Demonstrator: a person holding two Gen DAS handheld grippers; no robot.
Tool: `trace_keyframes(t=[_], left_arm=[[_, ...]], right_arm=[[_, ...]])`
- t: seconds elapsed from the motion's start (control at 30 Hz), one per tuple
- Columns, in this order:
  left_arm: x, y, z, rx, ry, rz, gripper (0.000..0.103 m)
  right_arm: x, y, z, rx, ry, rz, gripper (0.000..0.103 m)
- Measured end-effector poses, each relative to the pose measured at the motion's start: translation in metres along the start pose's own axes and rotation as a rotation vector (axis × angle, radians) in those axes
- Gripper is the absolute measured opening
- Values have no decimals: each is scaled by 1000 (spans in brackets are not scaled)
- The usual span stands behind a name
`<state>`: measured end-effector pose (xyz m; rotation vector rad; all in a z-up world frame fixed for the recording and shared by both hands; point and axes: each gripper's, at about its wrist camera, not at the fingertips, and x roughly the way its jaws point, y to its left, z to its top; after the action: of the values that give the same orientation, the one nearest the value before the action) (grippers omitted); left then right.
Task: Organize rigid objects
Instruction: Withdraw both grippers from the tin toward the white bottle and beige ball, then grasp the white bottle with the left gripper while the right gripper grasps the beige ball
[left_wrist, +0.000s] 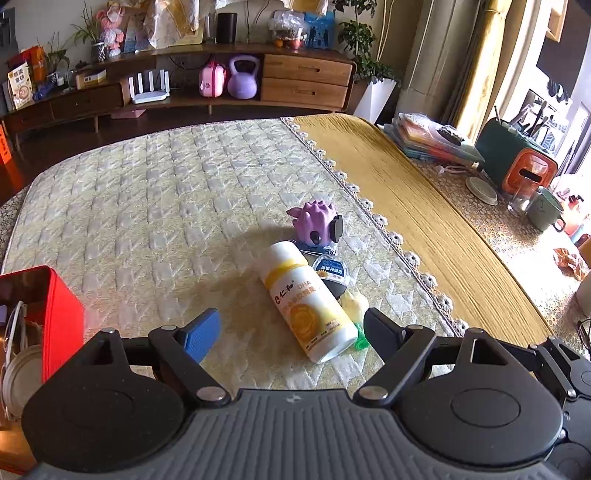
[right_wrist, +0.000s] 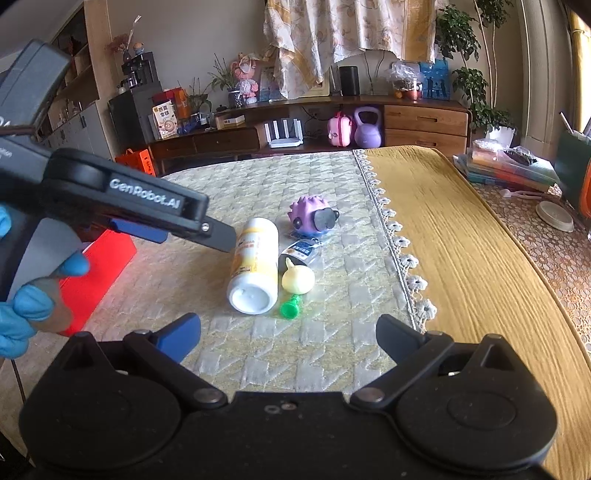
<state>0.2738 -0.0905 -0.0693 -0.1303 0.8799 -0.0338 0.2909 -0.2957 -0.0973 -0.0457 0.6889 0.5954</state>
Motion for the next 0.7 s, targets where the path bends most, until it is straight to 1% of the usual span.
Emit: trace_keyframes(t=[0.23,0.4,0.57,0.7], left_arm=[[40,-5,16,-49,60,26,85],[62,-2,21,-93,95,36,85],[76,-2,25,-126,110,28,85],[83,-1,24,-135,112,20,85]], right_arm=[[13,-11,4,4,4,11,98],[25,-20,10,8,1,-12,93],[47,-28,19,23,14,-27,83],[64,-32,23,42,26,-11,76]])
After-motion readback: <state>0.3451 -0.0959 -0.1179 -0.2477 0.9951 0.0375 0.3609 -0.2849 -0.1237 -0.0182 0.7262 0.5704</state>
